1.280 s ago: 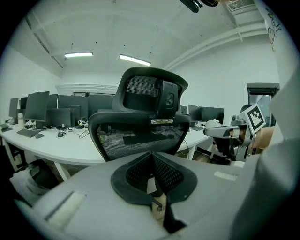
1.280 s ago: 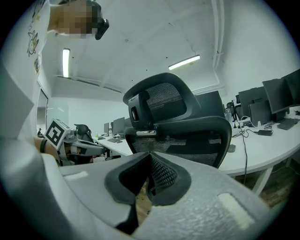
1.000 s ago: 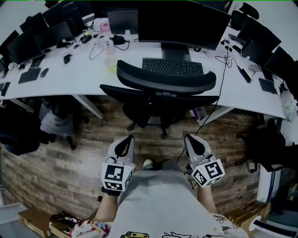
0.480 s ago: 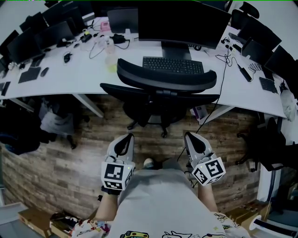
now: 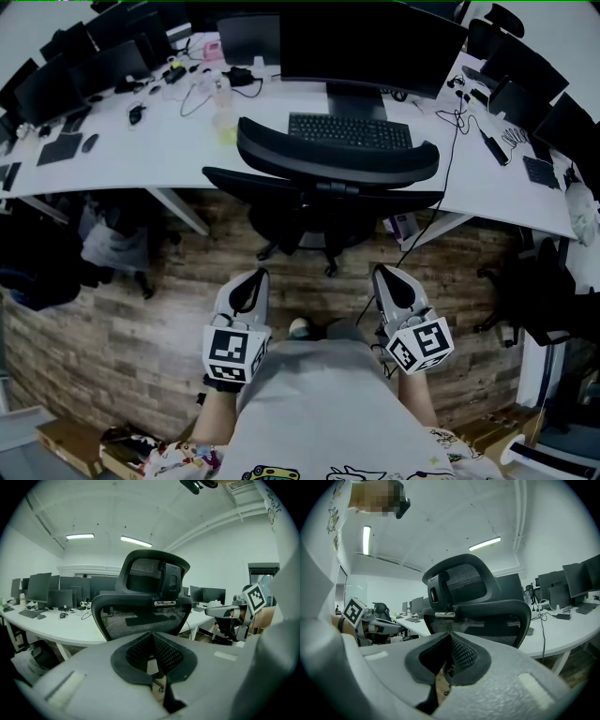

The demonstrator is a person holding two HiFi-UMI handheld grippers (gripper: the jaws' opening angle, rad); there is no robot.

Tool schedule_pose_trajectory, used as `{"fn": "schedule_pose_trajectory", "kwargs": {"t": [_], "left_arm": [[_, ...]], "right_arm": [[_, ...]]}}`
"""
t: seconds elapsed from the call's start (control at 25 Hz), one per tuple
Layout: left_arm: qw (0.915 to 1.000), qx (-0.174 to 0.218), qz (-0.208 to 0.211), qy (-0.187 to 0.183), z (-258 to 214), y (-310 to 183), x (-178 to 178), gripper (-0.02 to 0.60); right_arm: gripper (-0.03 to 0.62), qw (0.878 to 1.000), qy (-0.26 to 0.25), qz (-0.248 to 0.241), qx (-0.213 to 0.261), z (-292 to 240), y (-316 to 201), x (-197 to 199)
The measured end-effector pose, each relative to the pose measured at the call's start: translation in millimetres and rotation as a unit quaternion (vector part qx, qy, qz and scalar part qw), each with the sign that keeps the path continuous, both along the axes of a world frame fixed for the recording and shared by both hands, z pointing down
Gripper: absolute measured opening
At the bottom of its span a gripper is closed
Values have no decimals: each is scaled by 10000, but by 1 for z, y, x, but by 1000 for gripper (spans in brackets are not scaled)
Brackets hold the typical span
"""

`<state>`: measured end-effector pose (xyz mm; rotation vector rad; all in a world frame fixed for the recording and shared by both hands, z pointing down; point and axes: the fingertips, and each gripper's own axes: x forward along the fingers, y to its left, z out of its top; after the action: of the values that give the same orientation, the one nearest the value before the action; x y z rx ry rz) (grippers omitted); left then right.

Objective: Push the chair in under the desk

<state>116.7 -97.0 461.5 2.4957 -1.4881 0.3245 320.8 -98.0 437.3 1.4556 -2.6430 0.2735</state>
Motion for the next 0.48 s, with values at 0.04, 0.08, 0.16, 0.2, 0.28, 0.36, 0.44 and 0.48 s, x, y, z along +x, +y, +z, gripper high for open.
{"fn": "schedule_pose_trajectory", "kwargs": {"t": [0.04,0.08,0.16,0.2,0.28,0.36,0.44,0.48], "left_arm": [[10000,3,-2,2,0,0,0,11],[10000,11,0,3,0,0,0,11],[10000,34,21,-5,-1,0,0,11],[10000,44,36,-14,-1,0,1,11],[9999,73,58,-44,-1,0,2,11],[9999,109,63,-95,-1,1,2,11],[9997,165,98,-121,-1,2,3,11],[9996,204,137,-139,-2,2,4,11]], "right_arm": [[0,10000,16,2,10,0,0,0],[0,10000,18,0,17,0,0,0],[0,10000,6,-5,21,0,0,-1],[0,10000,-3,-6,21,0,0,-1],[0,10000,-35,-9,27,1,0,-1],[0,10000,-53,-10,38,1,1,0],[0,10000,-44,-2,49,0,1,1],[0,10000,-30,5,51,-1,1,1]]}}
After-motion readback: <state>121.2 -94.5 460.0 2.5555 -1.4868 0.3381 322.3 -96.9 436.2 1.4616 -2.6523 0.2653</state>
